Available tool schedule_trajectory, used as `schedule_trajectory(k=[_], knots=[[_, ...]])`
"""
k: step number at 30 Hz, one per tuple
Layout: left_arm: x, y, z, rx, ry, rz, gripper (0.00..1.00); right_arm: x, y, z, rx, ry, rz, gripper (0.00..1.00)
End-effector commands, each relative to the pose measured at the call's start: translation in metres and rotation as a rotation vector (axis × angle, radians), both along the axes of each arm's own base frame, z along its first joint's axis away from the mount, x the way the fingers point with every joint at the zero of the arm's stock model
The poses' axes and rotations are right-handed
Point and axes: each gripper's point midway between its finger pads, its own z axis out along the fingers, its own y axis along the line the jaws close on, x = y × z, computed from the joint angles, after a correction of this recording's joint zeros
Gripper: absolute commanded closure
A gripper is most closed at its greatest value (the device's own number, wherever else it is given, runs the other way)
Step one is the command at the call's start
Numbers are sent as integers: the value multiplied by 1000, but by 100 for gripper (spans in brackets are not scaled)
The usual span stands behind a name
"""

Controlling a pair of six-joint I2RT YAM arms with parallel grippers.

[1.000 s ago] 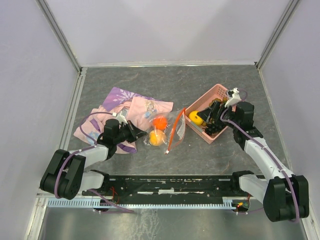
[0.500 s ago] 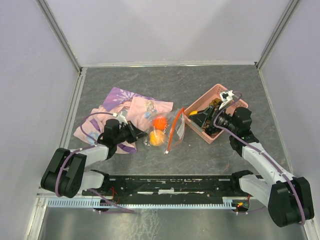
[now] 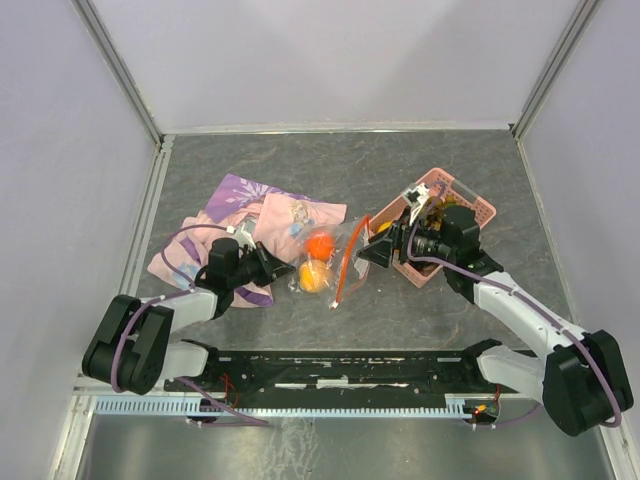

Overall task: Open the zip-top bag and remove the fake food
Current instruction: Place the fake fruit in the bin, then pick up the fake fruit from the zipper food storage bag.

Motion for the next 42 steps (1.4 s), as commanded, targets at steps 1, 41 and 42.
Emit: schedule_trajectory(k=[1, 41, 42], knots=[[6, -3, 9, -4, -63, -29, 97, -5, 11, 8, -35, -48, 77, 23], [0, -8, -1, -14, -26, -70, 97, 22, 46, -95, -484, 31, -67, 58], [0, -8, -1, -14, -26, -71, 97, 22, 48, -97, -483, 34, -65, 58]])
